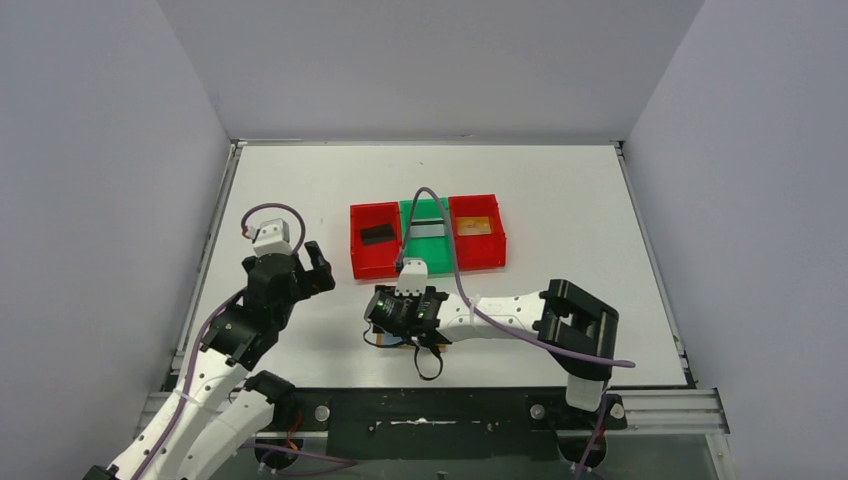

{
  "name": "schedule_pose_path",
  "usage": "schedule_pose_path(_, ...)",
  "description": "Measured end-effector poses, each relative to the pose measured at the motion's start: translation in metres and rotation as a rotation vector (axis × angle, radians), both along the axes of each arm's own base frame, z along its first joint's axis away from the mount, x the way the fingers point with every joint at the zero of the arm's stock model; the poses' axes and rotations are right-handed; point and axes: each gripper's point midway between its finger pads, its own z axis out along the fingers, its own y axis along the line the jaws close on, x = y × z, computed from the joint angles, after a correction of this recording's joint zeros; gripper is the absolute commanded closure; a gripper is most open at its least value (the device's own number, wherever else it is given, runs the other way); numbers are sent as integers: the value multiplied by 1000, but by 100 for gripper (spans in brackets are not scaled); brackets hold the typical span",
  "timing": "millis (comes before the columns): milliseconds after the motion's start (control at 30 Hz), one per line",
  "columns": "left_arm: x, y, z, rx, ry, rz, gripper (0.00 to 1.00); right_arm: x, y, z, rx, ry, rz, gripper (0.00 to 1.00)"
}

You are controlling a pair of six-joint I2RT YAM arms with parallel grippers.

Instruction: Take the credit cards out of the card holder

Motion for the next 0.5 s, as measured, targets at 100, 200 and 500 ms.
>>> schedule_pose_path(100, 0, 0, 1, -1, -2, 1, 7, 2, 1, -4, -12, 8, -3, 31)
schedule_pose_path(200, 0, 1, 1, -2, -3, 3, 7, 1, 0, -13, -40, 25, 0, 34)
schedule_pose_path(500, 0, 1, 2, -4, -7, 4, 7, -2, -2, -24, -93, 58, -1, 46)
